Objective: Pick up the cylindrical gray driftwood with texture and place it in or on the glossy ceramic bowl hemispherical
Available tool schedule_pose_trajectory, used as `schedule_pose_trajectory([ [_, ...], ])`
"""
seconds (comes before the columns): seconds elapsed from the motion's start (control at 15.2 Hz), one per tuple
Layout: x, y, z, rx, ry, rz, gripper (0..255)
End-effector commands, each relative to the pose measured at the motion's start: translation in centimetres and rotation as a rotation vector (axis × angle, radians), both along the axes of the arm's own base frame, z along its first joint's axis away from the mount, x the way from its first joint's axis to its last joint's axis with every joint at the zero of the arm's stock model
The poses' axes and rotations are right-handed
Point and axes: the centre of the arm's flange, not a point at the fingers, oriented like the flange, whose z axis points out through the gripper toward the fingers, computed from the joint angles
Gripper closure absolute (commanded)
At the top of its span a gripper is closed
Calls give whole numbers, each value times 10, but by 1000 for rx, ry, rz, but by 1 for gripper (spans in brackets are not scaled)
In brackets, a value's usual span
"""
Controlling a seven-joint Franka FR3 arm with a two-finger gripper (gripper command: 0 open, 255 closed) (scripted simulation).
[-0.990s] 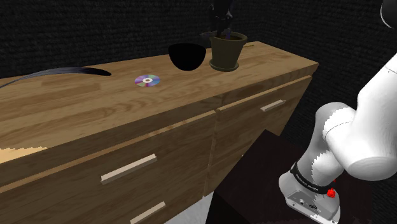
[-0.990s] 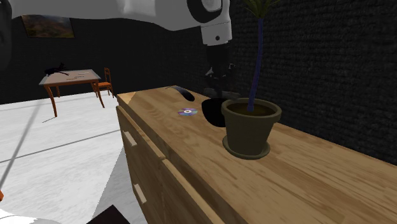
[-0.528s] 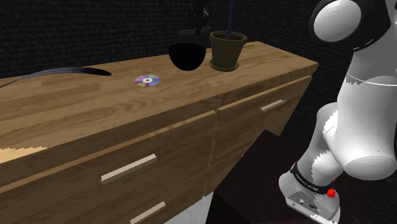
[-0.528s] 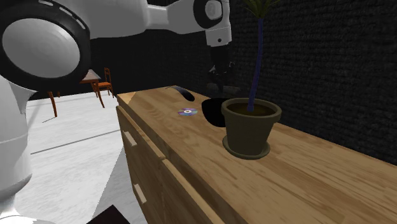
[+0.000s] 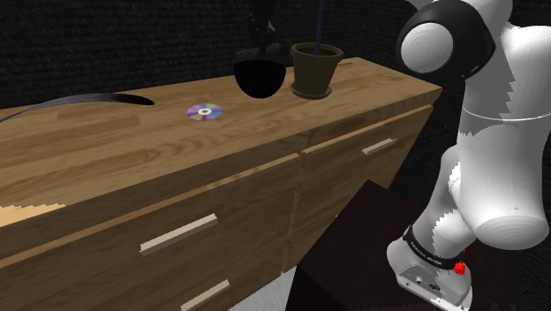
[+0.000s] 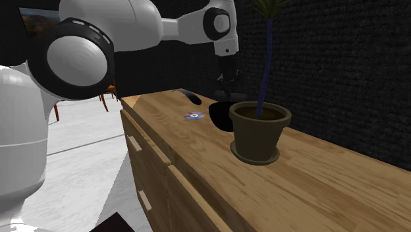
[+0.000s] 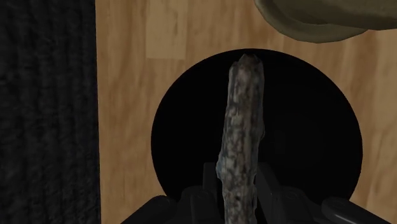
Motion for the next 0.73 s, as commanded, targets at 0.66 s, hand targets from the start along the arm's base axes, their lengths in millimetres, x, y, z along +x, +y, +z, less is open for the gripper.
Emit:
schedule_pose_trajectory([
  [0.66,0,0,-39,0,-1,0,255],
])
